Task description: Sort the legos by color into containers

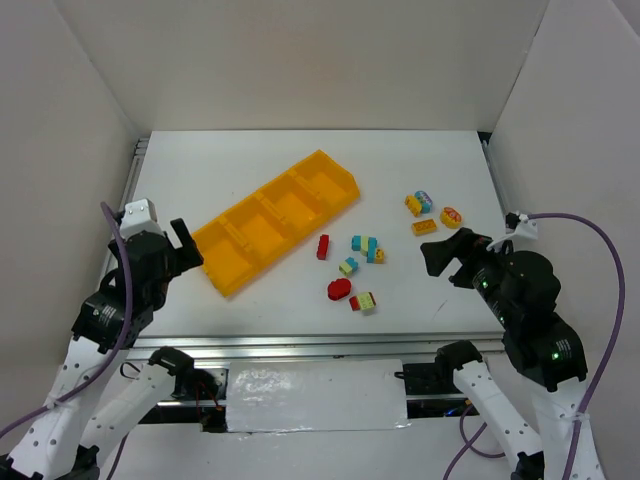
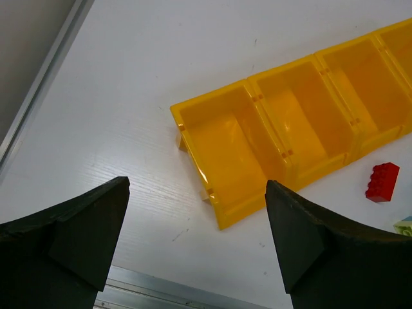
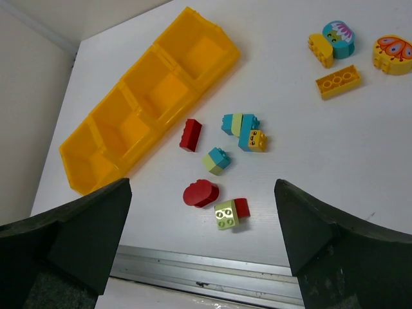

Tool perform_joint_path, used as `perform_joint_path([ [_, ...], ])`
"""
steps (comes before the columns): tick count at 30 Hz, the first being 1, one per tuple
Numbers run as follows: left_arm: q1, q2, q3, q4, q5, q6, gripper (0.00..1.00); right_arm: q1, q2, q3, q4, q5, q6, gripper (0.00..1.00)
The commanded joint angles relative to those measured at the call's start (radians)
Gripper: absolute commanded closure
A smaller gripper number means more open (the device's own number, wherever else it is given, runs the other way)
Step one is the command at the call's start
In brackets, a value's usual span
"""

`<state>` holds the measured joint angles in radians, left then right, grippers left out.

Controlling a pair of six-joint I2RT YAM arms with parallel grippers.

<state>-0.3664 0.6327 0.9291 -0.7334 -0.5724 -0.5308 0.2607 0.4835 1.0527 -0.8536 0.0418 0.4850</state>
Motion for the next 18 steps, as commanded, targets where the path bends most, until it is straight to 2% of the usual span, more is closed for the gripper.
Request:
perform_joint_path([
  [1,-0.003,0.015,0.011,0.008,-0.040,-0.024,0.01,-0.005,-0.003,-0.014,0.016,0.000,0.010,0.00],
  [8,-0.003,0.024,0.007,0.008,-0.035,-0.024,0.01,-0.005,0.001,-0.049,0.054,-0.077,-0.017,0.00],
  [15,-0.003,0.019,0.007,0.008,-0.030,-0.023,0.01,-0.003,0.144,-0.111,0.076,-0.277,0.024,0.00],
  [18,-0.003,0.019,0.004,0.015,-0.020,-0.015,0.01,0.049,0.197,-0.157,0.119,-0.287,0.078,0.01],
])
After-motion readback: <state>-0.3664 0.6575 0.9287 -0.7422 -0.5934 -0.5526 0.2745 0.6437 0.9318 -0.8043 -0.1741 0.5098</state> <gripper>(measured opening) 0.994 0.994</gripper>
